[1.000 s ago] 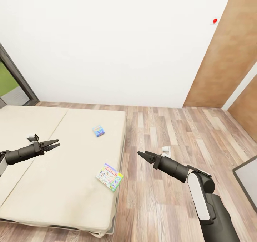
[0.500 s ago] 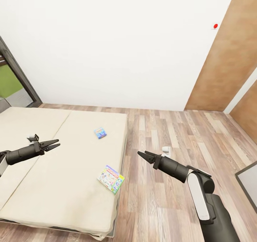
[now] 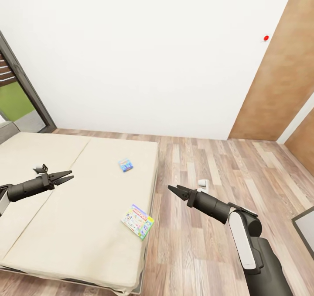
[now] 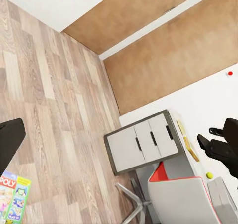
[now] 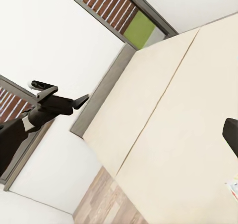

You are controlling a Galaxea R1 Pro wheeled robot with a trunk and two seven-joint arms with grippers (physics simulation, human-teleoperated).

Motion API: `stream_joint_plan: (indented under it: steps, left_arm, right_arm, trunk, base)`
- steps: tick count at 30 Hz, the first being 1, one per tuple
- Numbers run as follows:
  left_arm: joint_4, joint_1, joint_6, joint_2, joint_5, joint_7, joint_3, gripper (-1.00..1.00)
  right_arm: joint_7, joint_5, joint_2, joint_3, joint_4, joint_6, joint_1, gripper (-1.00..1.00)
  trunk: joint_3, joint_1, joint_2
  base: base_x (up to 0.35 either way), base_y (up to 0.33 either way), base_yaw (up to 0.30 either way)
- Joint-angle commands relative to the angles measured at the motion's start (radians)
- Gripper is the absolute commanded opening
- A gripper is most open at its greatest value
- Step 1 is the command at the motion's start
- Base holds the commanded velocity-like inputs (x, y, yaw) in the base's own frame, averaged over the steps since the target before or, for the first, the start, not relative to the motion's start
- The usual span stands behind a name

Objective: Put all the toys in the child's room - the three board games (two on the bed and one on the table), the two jigsaw puzzles on the table, and the tennis ball on the table - inside the toy box on the table in the child's room.

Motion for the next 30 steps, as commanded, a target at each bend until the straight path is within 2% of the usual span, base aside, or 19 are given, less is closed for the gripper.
stream_joint_plan:
  steps: [1,22,30]
  left_arm:
    - [0.000,-0.001,0.011,0.000,-0.002,-0.004,0.002,1.00]
    - [0.000,-0.001,0.010,-0.003,-0.002,-0.004,0.002,1.00]
    - [0.000,-0.001,0.011,-0.003,-0.002,-0.004,0.002,1.00]
  right_arm:
    - [0.003,-0.001,0.001,-0.002,0.000,0.005,-0.001,1.00]
    - [0.003,-0.009,0.000,-0.003,0.001,0.005,-0.001,1.00]
    - [0.003,-0.009,-0.001,-0.003,0.001,0.005,-0.001,1.00]
  trunk:
    - [0.000,0.001,-0.002]
    - [0.034,0.001,-0.002]
    - [0.038,0.001,-0.002]
  base:
    - [0.000,0.000,0.068]
    - [0.000,0.000,0.009]
    - [0.000,0.000,0.000]
